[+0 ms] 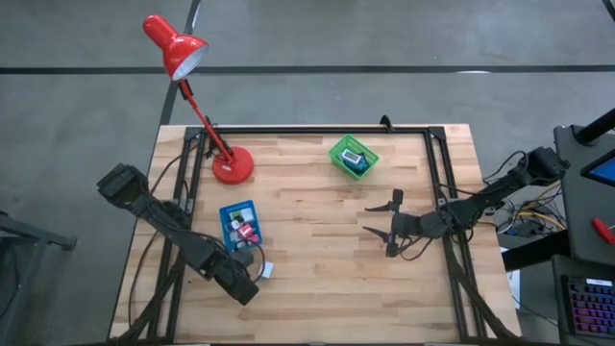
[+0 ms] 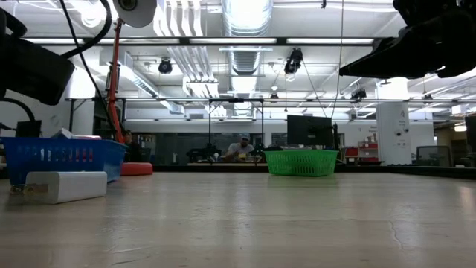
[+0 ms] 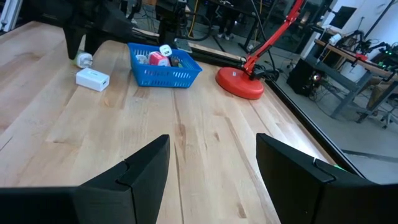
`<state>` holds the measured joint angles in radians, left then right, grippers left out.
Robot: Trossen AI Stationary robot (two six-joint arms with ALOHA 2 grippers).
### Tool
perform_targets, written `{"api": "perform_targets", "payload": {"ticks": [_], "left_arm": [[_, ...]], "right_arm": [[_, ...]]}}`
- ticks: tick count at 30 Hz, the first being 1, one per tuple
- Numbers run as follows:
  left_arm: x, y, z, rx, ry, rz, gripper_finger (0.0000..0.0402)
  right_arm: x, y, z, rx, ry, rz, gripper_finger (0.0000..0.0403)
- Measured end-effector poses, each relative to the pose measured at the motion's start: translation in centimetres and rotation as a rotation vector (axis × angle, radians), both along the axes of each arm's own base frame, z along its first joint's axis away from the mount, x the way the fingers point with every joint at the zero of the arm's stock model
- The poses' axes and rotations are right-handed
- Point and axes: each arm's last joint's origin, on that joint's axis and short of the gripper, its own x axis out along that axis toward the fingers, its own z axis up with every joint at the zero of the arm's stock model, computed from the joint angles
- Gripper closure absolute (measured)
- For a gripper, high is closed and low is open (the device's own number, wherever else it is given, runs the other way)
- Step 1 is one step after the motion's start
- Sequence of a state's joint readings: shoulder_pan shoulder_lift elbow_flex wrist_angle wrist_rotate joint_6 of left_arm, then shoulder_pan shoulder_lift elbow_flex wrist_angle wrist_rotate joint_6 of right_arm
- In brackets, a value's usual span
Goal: Pick & Place Office items
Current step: Put the green charger adapter into the blue basket
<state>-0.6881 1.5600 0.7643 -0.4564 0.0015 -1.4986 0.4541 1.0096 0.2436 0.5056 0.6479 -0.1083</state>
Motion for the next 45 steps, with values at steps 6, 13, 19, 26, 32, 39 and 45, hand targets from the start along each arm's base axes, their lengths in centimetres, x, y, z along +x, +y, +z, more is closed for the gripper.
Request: {"api": "perform_targets", "payload": {"ticks": [6, 13, 19, 26, 32, 39, 45], "left_arm": [[0.0, -0.4, 0.1, 0.03, -0.061, -0.012, 0.0284], [0.0, -1.3, 0.3, 0.073, -0.178, -0.066, 0.0284], [-0.1, -2.0, 0.6, 0.148, -0.279, -0.192, 0.0284], [0.0, -2.5, 1.0, 0.336, -0.448, -0.357, 0.0284], [0.8, -2.9, 1.8, 0.481, -0.607, -0.446, 0.0284], [2.0, -4.0, 3.4, 0.621, -0.835, -0.677, 0.0284], [2.3, -4.3, 3.9, 0.716, -0.902, -0.806, 0.0284]], "right_arm": [[0.0, 0.0, 0.0, 0.0, -0.001, 0.0, 0.0172], [0.0, 0.0, 0.0, -0.003, -0.001, 0.001, 0.0172], [0.0, 0.0, 0.0, -0.002, -0.001, 0.0, 0.0172], [0.0, 0.0, 0.1, 0.0, -0.007, 0.001, 0.0172], [0.0, 0.0, 0.2, 0.005, -0.017, 0.001, 0.0172], [0.1, 0.0, 0.5, 0.008, -0.049, 0.003, 0.0172], [0.1, 0.1, 0.7, 0.011, -0.064, 0.004, 0.0172]]}}
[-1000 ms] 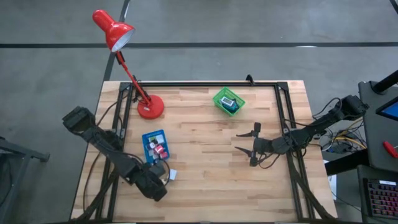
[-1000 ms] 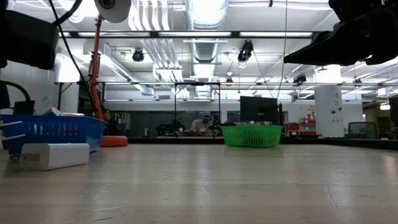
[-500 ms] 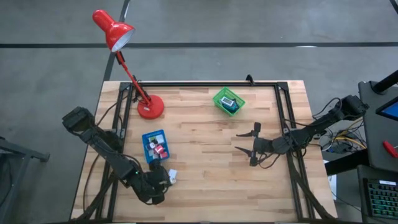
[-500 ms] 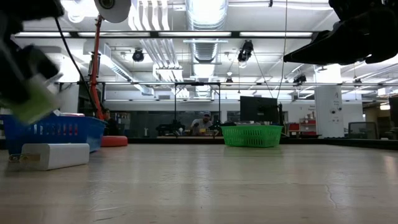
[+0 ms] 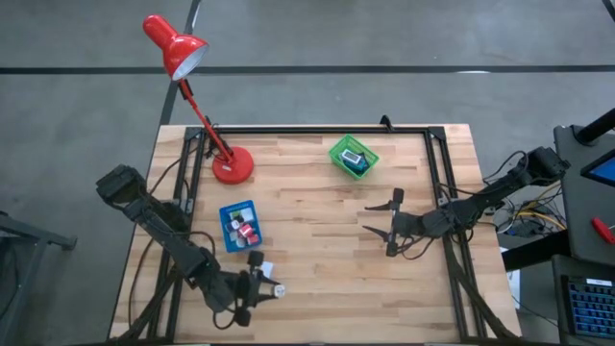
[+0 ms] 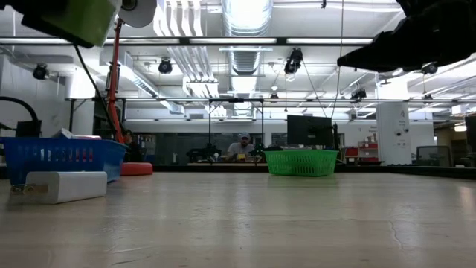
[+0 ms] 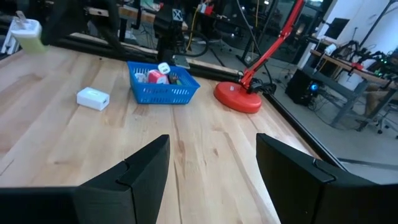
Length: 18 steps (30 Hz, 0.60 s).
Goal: Pick & Place Office items
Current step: Put the green charger adapter into the blue basket
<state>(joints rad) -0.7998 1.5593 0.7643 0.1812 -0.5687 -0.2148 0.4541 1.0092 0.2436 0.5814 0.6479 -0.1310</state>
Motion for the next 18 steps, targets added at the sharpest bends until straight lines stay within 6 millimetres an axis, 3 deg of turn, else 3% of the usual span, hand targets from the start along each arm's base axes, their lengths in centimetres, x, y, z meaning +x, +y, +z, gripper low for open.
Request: {"api": "perform_targets", "payload": {"ticks": [9, 18], "left_arm": [[0.2, -0.5, 0.9, 0.116, -0.086, -0.182, 0.0284], [0.4, 1.1, -0.3, 0.081, -0.138, -0.14, 0.0284]], "right_arm": [[0.0, 0.0, 0.3, 0.018, -0.029, -0.004, 0.0172], [0.1, 0.0, 0.5, 0.06, -0.061, -0.007, 0.0172]]}}
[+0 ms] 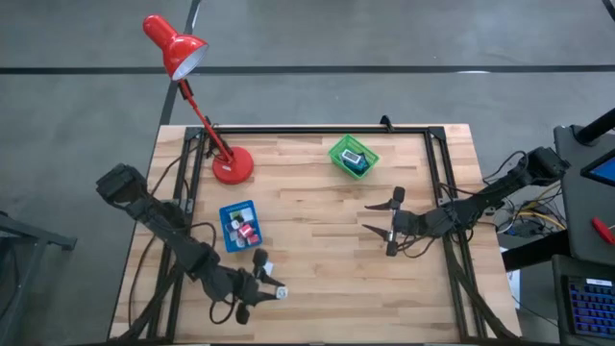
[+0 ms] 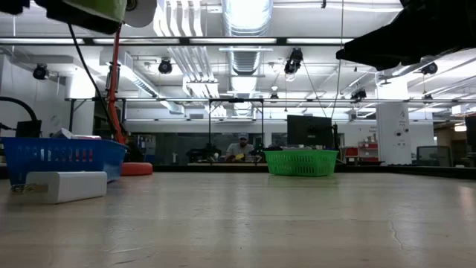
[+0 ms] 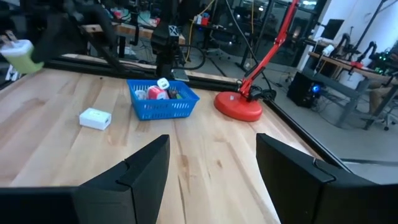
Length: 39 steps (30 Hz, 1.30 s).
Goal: Pick & Place Office items
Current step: Put the green charger adapter into the blue basket
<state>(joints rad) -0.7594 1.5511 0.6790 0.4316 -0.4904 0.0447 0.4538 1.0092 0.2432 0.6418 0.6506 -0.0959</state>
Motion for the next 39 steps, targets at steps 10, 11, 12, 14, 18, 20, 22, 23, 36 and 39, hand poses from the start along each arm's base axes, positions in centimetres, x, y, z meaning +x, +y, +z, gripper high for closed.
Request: {"api": "perform_targets", "payload": {"ticks": [10, 11, 12, 14, 18, 20, 22, 23, 36, 39], "left_arm": [[-2.0, 3.8, -1.3, -0.056, -0.194, -0.007, 0.0284], [-2.2, 4.3, -1.4, -0.063, -0.205, -0.004, 0.0284], [-2.4, 4.9, -1.5, -0.069, -0.212, -0.005, 0.0284], [-2.7, 5.9, -1.6, -0.086, -0.224, -0.013, 0.0284], [-3.1, 7.5, -1.8, -0.096, -0.221, -0.019, 0.0284], [-3.2, 8.0, -1.8, -0.095, -0.226, -0.019, 0.0284], [-3.5, 8.4, -1.9, -0.094, -0.223, -0.035, 0.0284], [-3.6, 8.6, -1.9, -0.094, -0.221, -0.042, 0.0284], [-2.9, 13.2, -1.5, -0.088, -0.267, 0.146, 0.0284], [-2.4, 14.8, -1.1, -0.092, -0.304, 0.224, 0.0284]], "right_arm": [[0.0, 0.0, 0.0, 0.017, -0.004, -0.006, 0.0172], [0.0, 0.0, 0.0, 0.017, -0.004, -0.006, 0.0172], [0.0, 0.0, 0.0, 0.018, -0.005, -0.006, 0.0172], [0.0, 0.0, 0.0, 0.02, -0.008, -0.006, 0.0172], [0.0, 0.0, 0.1, 0.04, -0.016, -0.008, 0.0172], [0.0, 0.0, 0.1, 0.05, -0.017, -0.009, 0.0172], [0.0, 0.0, 0.1, 0.058, -0.018, -0.01, 0.0172], [0.0, 0.0, 0.0, 0.062, -0.018, -0.011, 0.0172], [0.0, 0.0, 0.0, 0.067, -0.019, -0.012, 0.0172], [0.0, 0.0, 0.1, 0.072, -0.021, -0.012, 0.0172]]}}
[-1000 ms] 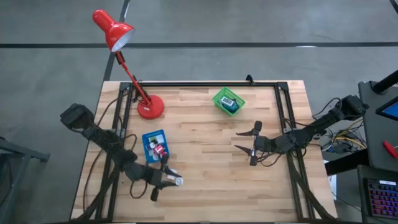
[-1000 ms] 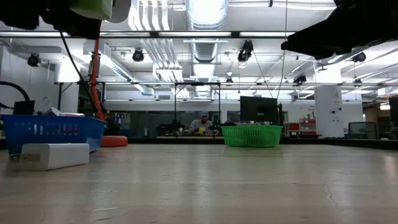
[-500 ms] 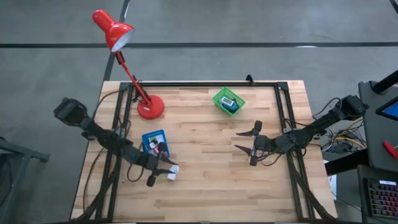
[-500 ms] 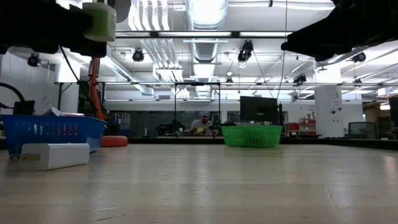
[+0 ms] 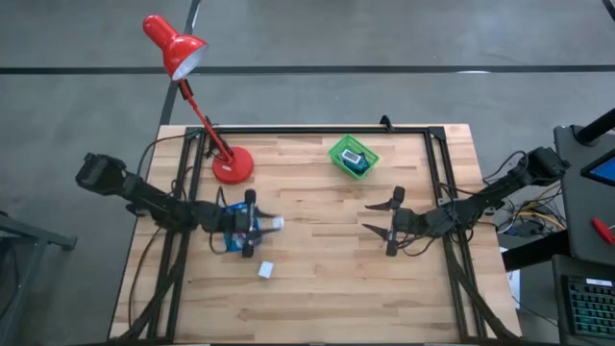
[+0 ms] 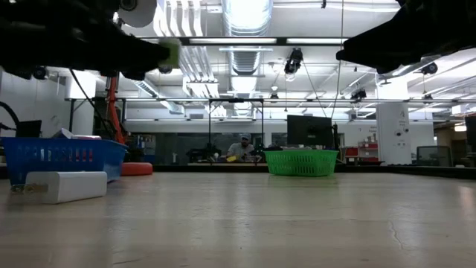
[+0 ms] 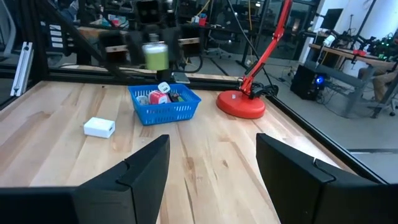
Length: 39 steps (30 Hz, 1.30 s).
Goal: Pick & Place Office items
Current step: Put the green charger adapter into the blue basket
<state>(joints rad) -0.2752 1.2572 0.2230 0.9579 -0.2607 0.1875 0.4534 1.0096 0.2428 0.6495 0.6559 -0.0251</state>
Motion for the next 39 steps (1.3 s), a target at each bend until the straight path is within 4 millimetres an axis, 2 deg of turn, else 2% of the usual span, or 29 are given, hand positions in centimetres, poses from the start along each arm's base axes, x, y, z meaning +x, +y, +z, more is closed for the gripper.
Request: {"api": "perform_targets", "payload": {"ticks": [6, 20, 39], "left_arm": [[0.5, 2.4, 0.1, 0.0, -0.012, 0.114, 0.0284], [0.3, 2.5, -0.2, 0.019, 0.024, 0.107, 0.0284], [-5.4, 3.3, -0.8, -0.033, 0.031, 0.111, 0.0284]], "right_arm": [[0.0, 0.0, 0.0, 0.018, -0.004, -0.003, 0.0172], [0.0, 0.0, 0.0, 0.024, -0.003, -0.004, 0.0172], [0.0, 0.0, -0.1, 0.021, 0.004, -0.001, 0.0172]]}}
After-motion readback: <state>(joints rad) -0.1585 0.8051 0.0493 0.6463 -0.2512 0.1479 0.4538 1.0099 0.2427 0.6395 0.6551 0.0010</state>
